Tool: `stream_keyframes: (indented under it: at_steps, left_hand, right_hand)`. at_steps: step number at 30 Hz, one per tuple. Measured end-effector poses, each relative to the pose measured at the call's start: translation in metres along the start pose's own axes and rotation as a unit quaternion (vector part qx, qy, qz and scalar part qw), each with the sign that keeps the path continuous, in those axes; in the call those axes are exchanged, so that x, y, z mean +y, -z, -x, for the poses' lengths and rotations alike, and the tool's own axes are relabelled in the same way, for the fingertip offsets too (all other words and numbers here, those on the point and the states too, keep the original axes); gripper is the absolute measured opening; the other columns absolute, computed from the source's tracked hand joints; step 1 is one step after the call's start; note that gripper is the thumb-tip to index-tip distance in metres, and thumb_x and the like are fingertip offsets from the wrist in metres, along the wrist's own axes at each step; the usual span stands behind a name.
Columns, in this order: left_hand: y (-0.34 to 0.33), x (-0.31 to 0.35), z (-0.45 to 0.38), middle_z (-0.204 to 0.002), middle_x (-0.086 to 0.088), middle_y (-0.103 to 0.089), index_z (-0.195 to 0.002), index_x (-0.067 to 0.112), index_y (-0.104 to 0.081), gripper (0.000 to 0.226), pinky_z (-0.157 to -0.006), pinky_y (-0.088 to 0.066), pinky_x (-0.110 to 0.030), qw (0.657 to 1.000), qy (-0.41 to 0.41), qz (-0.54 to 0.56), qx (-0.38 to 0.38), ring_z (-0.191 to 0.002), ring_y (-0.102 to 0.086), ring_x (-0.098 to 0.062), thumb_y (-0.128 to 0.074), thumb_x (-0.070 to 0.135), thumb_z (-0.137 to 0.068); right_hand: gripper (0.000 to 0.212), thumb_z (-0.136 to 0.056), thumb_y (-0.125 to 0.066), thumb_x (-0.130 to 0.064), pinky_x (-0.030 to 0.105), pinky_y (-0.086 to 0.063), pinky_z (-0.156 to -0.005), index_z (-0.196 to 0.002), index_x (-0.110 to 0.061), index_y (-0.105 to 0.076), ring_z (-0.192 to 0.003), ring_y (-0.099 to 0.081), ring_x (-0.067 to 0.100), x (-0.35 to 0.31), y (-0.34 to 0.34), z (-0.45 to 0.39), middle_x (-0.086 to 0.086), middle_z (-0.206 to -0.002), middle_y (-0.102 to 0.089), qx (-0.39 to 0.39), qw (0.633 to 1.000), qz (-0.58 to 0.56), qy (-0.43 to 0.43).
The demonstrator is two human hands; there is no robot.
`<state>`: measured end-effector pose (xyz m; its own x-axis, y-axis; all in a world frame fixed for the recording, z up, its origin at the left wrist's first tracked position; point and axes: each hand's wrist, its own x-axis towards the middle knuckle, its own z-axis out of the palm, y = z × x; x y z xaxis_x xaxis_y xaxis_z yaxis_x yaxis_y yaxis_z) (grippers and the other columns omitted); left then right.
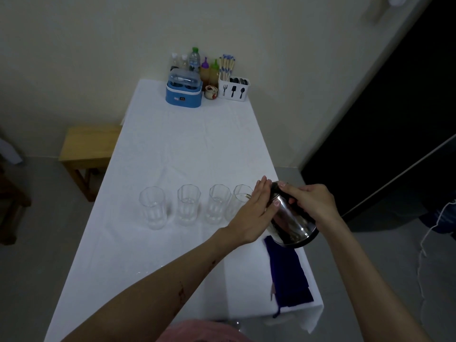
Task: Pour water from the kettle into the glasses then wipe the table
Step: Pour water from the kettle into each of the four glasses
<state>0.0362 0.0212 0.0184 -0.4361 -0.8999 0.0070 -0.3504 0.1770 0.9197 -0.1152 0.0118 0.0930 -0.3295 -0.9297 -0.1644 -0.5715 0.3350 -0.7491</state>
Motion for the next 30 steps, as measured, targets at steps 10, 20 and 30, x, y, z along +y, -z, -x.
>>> stream_keyframes:
  at_steps: [10,20,30]
  left_hand:
    - [0.003,0.003,0.000,-0.163,0.010,0.011,-0.154,0.023,0.005,0.061,-0.118,0.001,-0.023,1.000,-0.006,-0.007,0.007,-0.147,0.014,-0.002,-0.025,0.042,-0.104]
    - [0.006,0.005,0.000,-0.163,0.008,0.010,-0.154,0.021,0.006,0.061,-0.118,0.001,-0.023,1.000,-0.014,-0.014,0.017,-0.148,0.014,-0.004,-0.027,0.037,-0.105]
    - [0.005,0.002,0.001,-0.163,0.006,0.010,-0.154,0.021,0.007,0.062,-0.119,0.001,-0.023,1.000,-0.006,-0.011,0.013,-0.148,0.013,-0.005,-0.027,0.037,-0.105]
  right_hand:
    - [0.052,-0.072,-0.079,-0.060,0.030,-0.050,-0.065,-0.056,-0.011,-0.071,-0.063,-0.065,0.020,-0.010,0.000,0.004,0.005,-0.059,-0.070,0.007,1.000,0.012,0.007]
    - [0.053,-0.075,-0.078,-0.059,0.029,-0.048,-0.063,-0.060,-0.009,-0.072,-0.061,-0.063,0.019,-0.020,0.002,0.008,0.003,-0.057,-0.067,0.005,1.000,0.028,0.013]
    - [0.048,-0.076,-0.078,-0.057,0.024,-0.043,-0.053,-0.057,-0.014,-0.070,-0.056,-0.060,0.013,-0.026,0.001,0.011,0.000,-0.056,-0.065,0.000,0.999,0.041,0.017]
